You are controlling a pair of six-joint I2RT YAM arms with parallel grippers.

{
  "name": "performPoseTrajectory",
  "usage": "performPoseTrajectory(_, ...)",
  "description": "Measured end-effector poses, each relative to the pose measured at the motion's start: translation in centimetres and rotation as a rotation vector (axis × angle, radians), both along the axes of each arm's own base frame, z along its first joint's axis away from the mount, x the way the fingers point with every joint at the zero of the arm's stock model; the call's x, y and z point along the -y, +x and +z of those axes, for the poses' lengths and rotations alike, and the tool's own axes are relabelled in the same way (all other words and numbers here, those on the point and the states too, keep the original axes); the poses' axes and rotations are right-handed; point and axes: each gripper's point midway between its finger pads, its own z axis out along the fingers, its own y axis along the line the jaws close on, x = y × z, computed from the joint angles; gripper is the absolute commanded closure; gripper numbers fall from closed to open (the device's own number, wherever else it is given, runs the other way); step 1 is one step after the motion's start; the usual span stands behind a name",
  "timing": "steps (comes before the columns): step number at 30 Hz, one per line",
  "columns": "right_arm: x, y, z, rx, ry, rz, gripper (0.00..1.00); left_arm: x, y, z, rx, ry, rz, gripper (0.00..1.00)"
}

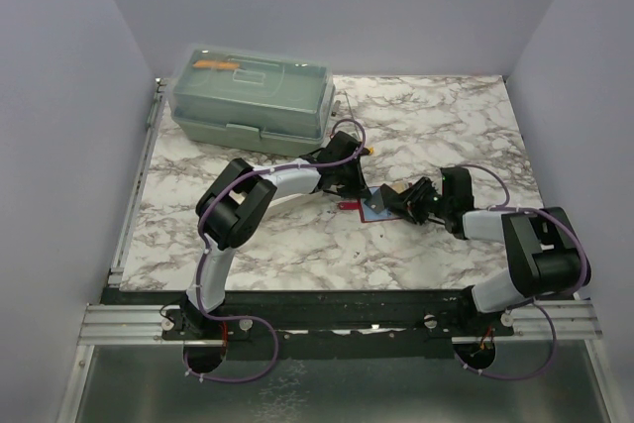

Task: Put the credit cards into the card holder
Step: Insert the credit card into the card holder.

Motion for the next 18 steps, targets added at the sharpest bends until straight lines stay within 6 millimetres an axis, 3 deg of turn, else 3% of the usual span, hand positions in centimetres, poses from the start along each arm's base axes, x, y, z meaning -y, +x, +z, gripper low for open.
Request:
performPoseTrajectory(10,-0.11,-0.06,-0.29,0.000,-0.005,0.001,0.65,0.01,-0.02,0.02,-0.004,-0.002,0.002,0.99)
performPoseTrajectory(18,-0.10,0.31,-0.49,0.008,0.004,-0.023,0.73,0.02,-0.02,0.02,-0.005,-0.003,0.004,0.99)
